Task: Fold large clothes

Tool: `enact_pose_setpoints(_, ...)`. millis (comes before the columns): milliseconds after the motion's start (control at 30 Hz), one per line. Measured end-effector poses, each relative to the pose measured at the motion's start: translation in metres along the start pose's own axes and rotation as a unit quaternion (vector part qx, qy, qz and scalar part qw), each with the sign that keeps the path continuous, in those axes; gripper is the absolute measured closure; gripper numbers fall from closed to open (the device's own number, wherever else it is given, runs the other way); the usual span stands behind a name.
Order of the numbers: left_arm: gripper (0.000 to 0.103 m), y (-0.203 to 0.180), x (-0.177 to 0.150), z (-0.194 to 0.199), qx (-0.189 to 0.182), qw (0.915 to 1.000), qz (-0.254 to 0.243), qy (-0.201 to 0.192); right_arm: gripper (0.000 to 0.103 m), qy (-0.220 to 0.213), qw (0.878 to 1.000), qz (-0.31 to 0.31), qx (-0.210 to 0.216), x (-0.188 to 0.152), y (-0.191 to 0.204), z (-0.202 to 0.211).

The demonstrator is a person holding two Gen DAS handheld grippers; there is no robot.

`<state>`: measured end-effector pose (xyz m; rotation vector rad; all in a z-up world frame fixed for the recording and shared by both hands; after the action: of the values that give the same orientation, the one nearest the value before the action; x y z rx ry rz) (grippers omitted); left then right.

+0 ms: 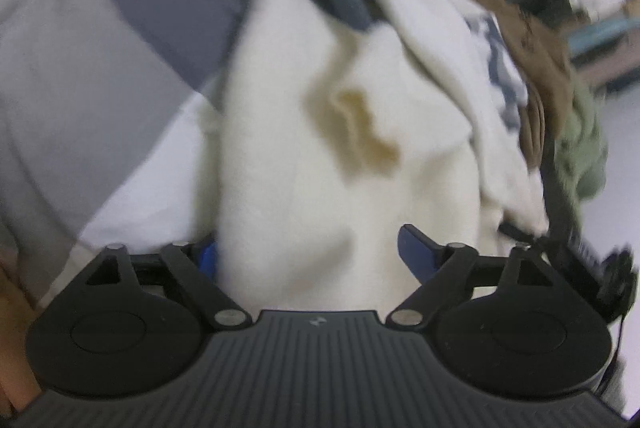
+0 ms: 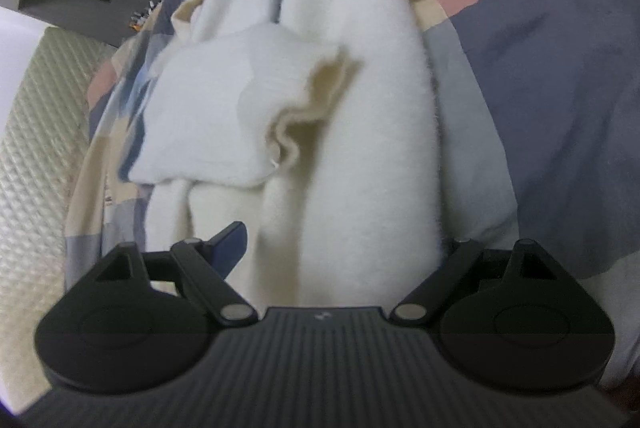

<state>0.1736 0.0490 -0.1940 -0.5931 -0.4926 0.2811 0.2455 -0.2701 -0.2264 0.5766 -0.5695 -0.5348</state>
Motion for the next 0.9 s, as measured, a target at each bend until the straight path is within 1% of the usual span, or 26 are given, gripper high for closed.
enact_pose_setpoints(33, 0.012, -0.005, -0.002, 0.001, -0.011, 0.9999, -0.005, 0.006, 0.015, 0.001, 1.0, -0.001, 0.007, 0.0, 0.001, 0.0)
enact_pose_setpoints(67, 0.013, -0.005, -0.002, 0.002, -0.028, 0.9996, 0.0, 0.005, 0.015, 0.003, 1.0, -0.004, 0.023, 0.001, 0.004, 0.0)
enact_pose_setpoints(100, 0.013, -0.007, -0.002, 0.005, -0.052, 0.9986, 0.008, -0.001, 0.015, 0.003, 0.999, -0.009, 0.054, 0.0, 0.009, 0.002)
enact_pose_setpoints(167, 0.013, -0.013, 0.001, 0.015, -0.098, 0.9948, 0.02, -0.019, 0.015, -0.013, 0.994, -0.012, 0.105, 0.003, 0.016, 0.011)
enact_pose_setpoints(200, 0.013, -0.016, 0.003, 0.017, -0.115, 0.9929, 0.023, -0.023, 0.015, -0.022, 0.993, -0.006, 0.115, 0.003, 0.019, 0.016)
enact_pose_setpoints(233, 0.013, -0.017, 0.003, 0.018, -0.125, 0.9916, 0.025, -0.024, 0.015, -0.029, 0.993, 0.002, 0.117, 0.002, 0.021, 0.02)
enact_pose_setpoints(267, 0.013, -0.017, 0.002, 0.017, -0.124, 0.9916, 0.026, -0.023, 0.015, -0.028, 0.993, 0.009, 0.114, 0.001, 0.022, 0.02)
enact_pose_setpoints(333, 0.013, -0.014, -0.002, 0.01, -0.107, 0.9938, 0.027, -0.011, 0.015, -0.012, 0.995, 0.016, 0.1, -0.001, 0.024, 0.011)
enact_pose_setpoints(400, 0.013, -0.016, -0.009, 0.0, -0.092, 0.9954, 0.025, 0.002, 0.016, 0.006, 0.997, 0.008, 0.079, -0.002, 0.018, 0.002)
enact_pose_setpoints(433, 0.013, -0.017, -0.011, -0.005, -0.09, 0.9957, 0.022, 0.008, 0.019, 0.011, 0.998, 0.002, 0.066, -0.003, 0.014, -0.002)
enact_pose_setpoints(467, 0.013, -0.018, -0.013, -0.008, -0.09, 0.9957, 0.018, 0.01, 0.027, 0.013, 0.998, -0.004, 0.053, -0.001, 0.011, -0.006)
enact_pose_setpoints(500, 0.013, -0.021, -0.014, -0.01, -0.09, 0.9958, 0.012, 0.011, 0.031, 0.013, 0.999, -0.01, 0.04, 0.001, 0.007, -0.009)
enact_pose_setpoints(533, 0.016, -0.022, -0.015, -0.013, -0.088, 0.996, 0.005, 0.01, 0.042, 0.012, 0.999, -0.012, 0.031, 0.002, 0.005, -0.012)
enact_pose_setpoints(567, 0.026, -0.024, -0.015, -0.011, -0.087, 0.9962, -0.003, 0.005, 0.058, 0.011, 1.0, -0.008, 0.026, 0.002, 0.006, -0.013)
enact_pose_setpoints(600, 0.034, -0.025, -0.016, -0.011, -0.085, 0.9963, -0.008, 0.002, 0.067, 0.012, 1.0, 0.002, 0.026, 0.002, 0.009, -0.012)
enact_pose_setpoints(633, 0.055, -0.025, -0.017, -0.009, -0.078, 0.9969, -0.011, 0.002, 0.072, 0.012, 0.999, 0.01, 0.032, -0.001, 0.01, -0.009)
enact_pose_setpoints(667, 0.074, -0.026, -0.017, -0.012, -0.072, 0.9973, -0.012, 0.005, 0.075, 0.008, 0.999, 0.018, 0.044, -0.001, 0.014, -0.005)
enact_pose_setpoints(733, 0.083, -0.025, -0.014, -0.011, -0.075, 0.9972, 0.003, -0.005, 0.078, 0.004, 0.998, 0.024, 0.064, 0.0, 0.018, 0.004)
enact_pose_setpoints(767, 0.085, -0.025, -0.009, -0.003, -0.085, 0.9961, 0.011, -0.018, 0.08, 0.003, 0.997, 0.025, 0.07, 0.002, 0.02, 0.009)
enact_pose_setpoints(800, 0.086, -0.026, -0.004, 0.006, -0.101, 0.9941, 0.02, -0.033, 0.08, -0.002, 0.997, 0.024, 0.078, 0.004, 0.022, 0.015)
enact_pose_setpoints(867, 0.087, -0.031, 0.005, 0.027, -0.138, 0.9875, 0.038, -0.066, 0.083, -0.015, 0.993, 0.017, 0.114, 0.011, 0.03, 0.033)
enact_pose_setpoints(900, 0.088, -0.032, 0.01, 0.039, -0.154, 0.9838, 0.045, -0.08, 0.083, -0.019, 0.991, 0.024, 0.129, 0.014, 0.034, 0.039)
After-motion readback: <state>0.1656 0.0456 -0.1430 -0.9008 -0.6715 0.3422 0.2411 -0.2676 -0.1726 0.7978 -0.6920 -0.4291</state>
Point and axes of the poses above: each gripper's, at about its wrist camera, not at the fingertips, and z roughly against the way its jaws point, y to its left, x to its top, the point moved 8 cm from there along -z, roughly the way its jaws point, and after that the axes turned 7 degrees about -y, right-handed, at the moved point
